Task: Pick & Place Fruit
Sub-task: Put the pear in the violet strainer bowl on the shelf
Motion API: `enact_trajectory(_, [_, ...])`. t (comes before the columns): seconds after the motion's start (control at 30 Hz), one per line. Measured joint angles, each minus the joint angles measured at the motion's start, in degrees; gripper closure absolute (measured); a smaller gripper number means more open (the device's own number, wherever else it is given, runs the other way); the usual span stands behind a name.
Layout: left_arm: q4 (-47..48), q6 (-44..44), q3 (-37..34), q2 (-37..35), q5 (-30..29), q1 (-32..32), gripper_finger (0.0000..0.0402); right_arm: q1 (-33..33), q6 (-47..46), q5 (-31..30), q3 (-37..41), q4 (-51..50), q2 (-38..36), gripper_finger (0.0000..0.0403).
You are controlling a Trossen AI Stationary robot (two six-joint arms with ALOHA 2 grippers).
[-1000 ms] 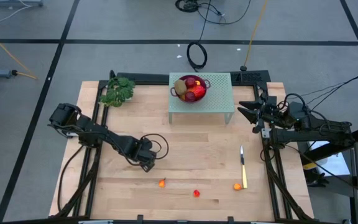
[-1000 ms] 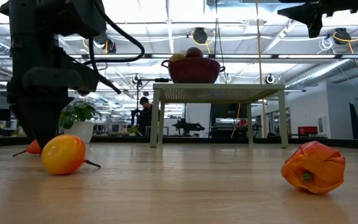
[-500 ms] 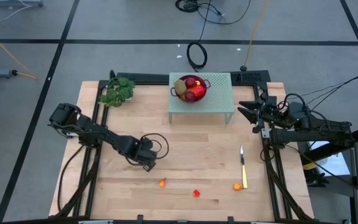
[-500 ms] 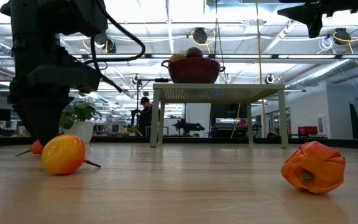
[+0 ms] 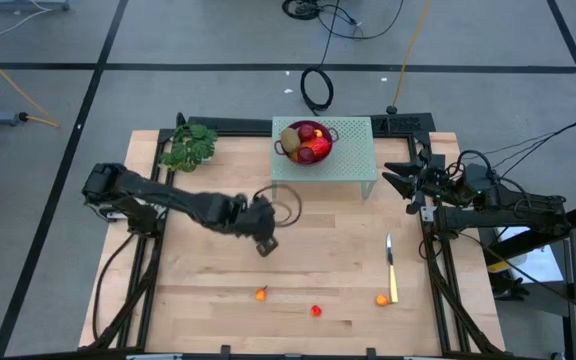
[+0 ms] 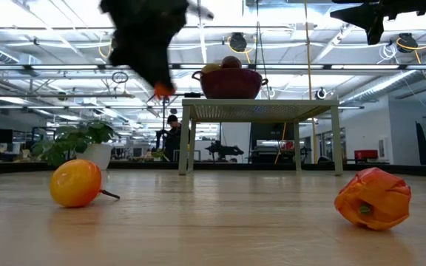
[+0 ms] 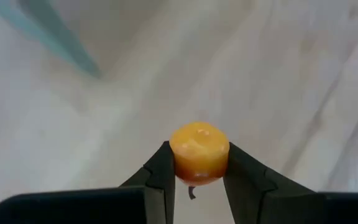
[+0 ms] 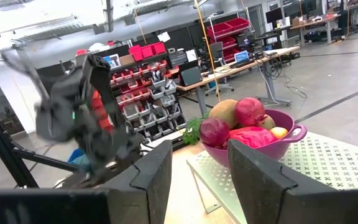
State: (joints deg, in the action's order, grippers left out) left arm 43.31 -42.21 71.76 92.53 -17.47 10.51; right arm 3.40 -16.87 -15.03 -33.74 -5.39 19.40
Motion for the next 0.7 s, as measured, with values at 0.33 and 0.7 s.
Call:
enact_trajectory(0.33, [2.8,22.5,18.0,0.0,-9.9,-10.5,0.0308,0.0,0.2,-0.1,0.0,0.0,0.0,0.0252])
enact_trajectory(0.7, [-20.7,27.5,21.8,0.3,-10.2,-19.0,0.0309,0.0,3.0,-0.1,0.0,0.0,0.0,0.0252])
